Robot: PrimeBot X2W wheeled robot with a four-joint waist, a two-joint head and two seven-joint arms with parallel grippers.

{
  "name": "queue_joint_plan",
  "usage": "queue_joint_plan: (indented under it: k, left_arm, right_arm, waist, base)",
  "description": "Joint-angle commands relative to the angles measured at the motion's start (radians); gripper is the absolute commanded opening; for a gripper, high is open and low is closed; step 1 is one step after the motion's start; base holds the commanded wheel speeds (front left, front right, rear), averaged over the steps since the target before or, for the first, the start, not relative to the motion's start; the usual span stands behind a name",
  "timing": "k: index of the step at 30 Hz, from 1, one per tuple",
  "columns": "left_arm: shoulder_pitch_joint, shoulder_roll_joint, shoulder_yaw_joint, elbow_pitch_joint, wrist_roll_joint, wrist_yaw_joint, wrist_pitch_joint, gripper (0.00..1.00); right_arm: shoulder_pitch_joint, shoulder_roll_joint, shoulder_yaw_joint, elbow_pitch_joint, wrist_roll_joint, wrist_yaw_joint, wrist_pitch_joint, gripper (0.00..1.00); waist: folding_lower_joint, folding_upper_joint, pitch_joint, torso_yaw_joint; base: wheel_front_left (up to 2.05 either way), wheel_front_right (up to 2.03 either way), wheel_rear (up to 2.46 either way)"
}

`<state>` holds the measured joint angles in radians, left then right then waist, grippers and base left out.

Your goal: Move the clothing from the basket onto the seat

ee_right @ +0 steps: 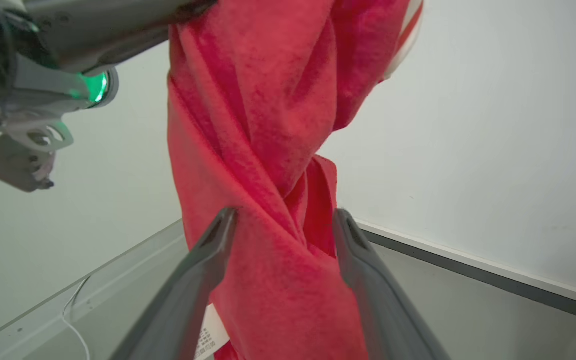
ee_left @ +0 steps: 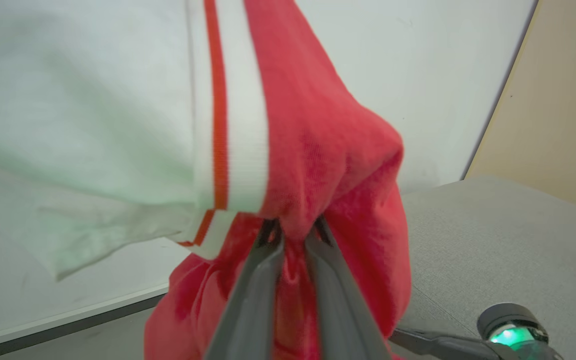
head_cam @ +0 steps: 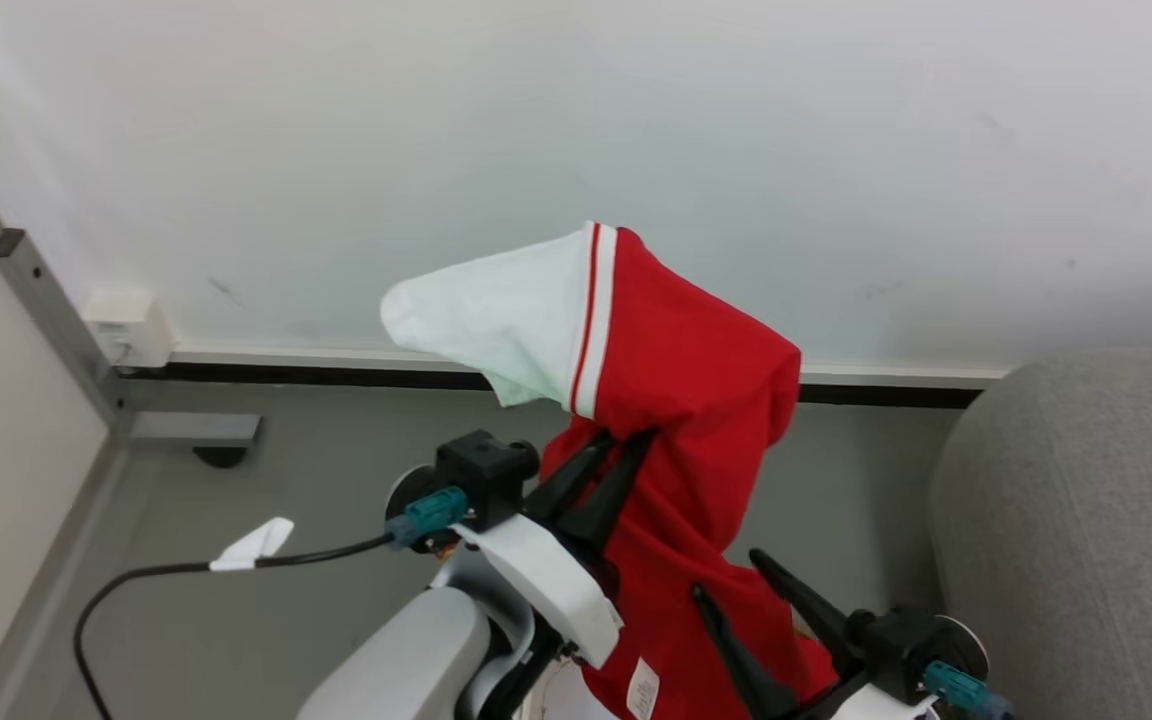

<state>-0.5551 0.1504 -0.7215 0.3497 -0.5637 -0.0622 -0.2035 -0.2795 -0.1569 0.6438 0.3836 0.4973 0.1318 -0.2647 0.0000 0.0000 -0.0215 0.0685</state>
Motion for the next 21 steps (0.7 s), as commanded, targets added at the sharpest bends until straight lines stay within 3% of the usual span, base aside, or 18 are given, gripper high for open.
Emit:
queue_joint_plan:
  k: [1,10,16,18,19,21]
  left_arm:
    - [0.008,-0.006,-0.008,0.000,0.011,-0.007,0.001,0.00]
    - [0.020,-0.037,-0.073,-0.016,0.010,-0.024,0.019,0.00]
    - [0.027,-0.045,-0.100,-0.023,-0.001,-0.029,0.030,0.00]
    - [0.029,-0.043,-0.101,-0.023,-0.004,-0.026,0.030,0.00]
    - [0.029,-0.041,-0.100,-0.023,-0.006,-0.024,0.030,0.00]
    - [0.029,-0.038,-0.099,-0.023,-0.010,-0.024,0.031,0.00]
  right_arm:
    - [-0.025,-0.007,0.031,0.028,0.028,-0.002,0.001,1.00]
    - [-0.116,0.000,0.152,0.152,0.113,-0.002,0.001,1.00]
    - [-0.141,0.013,0.157,0.188,0.127,-0.002,0.001,1.00]
    - [-0.142,0.014,0.154,0.184,0.128,-0.002,0.001,0.16]
    - [-0.141,0.014,0.151,0.181,0.127,-0.002,0.001,0.00]
    - [-0.137,0.014,0.145,0.170,0.127,-0.002,0.001,0.00]
  waist:
    - [0.0000,0.0000,-0.008,0.028]
    - [0.0000,0.0000,-0.020,0.118]
    - [0.0000,0.0000,-0.029,0.163]
    - [0.0000,0.0000,-0.031,0.171]
    - [0.0000,0.0000,-0.032,0.174]
    - [0.0000,0.0000,-0.032,0.177]
  base:
    - [0.00,0.00,0.00]
    - [0.00,0.00,0.00]
    - [0.00,0.00,0.00]
    - [0.00,0.00,0.00]
    - [0.00,0.00,0.00]
    - [0.00,0.00,0.00]
